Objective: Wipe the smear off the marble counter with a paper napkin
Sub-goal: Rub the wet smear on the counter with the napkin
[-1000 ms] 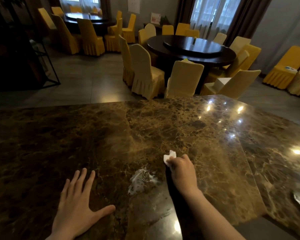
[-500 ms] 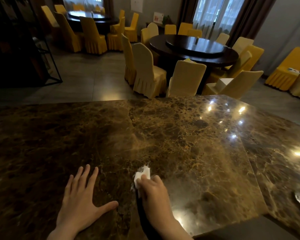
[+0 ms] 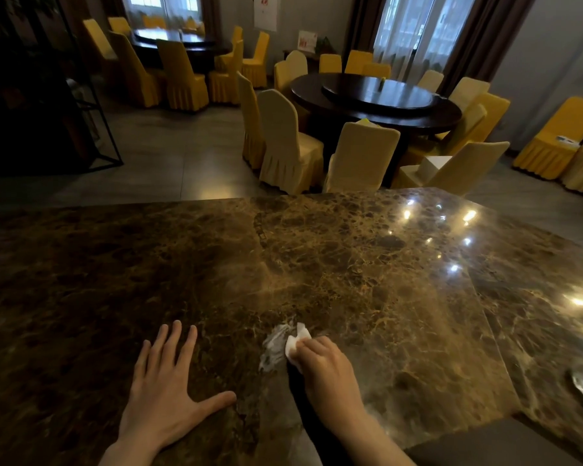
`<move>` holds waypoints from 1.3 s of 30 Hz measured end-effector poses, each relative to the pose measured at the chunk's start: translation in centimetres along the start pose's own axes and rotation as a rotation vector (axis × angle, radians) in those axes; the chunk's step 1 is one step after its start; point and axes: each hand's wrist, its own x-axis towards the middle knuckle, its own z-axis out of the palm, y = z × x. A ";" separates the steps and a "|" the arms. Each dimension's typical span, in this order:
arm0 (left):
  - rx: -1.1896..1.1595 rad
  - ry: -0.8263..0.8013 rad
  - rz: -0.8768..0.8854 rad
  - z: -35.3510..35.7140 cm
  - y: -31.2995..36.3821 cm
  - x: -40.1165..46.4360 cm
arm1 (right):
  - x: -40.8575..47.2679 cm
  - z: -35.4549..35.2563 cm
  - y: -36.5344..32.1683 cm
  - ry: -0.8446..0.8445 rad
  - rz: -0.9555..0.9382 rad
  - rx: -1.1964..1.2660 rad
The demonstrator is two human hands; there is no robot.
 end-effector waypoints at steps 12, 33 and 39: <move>-0.023 -0.005 0.013 0.1 -0.6 -1.5 | 0.7 1.1 -6.3 -0.022 -0.206 0.041; 0.030 0.022 0.018 0.4 -0.7 -1.5 | 0.3 0.5 1.9 0.099 -0.159 -0.089; 0.026 0.019 0.018 0.4 -0.7 -1.7 | 1.5 0.2 0.7 0.051 0.016 -0.294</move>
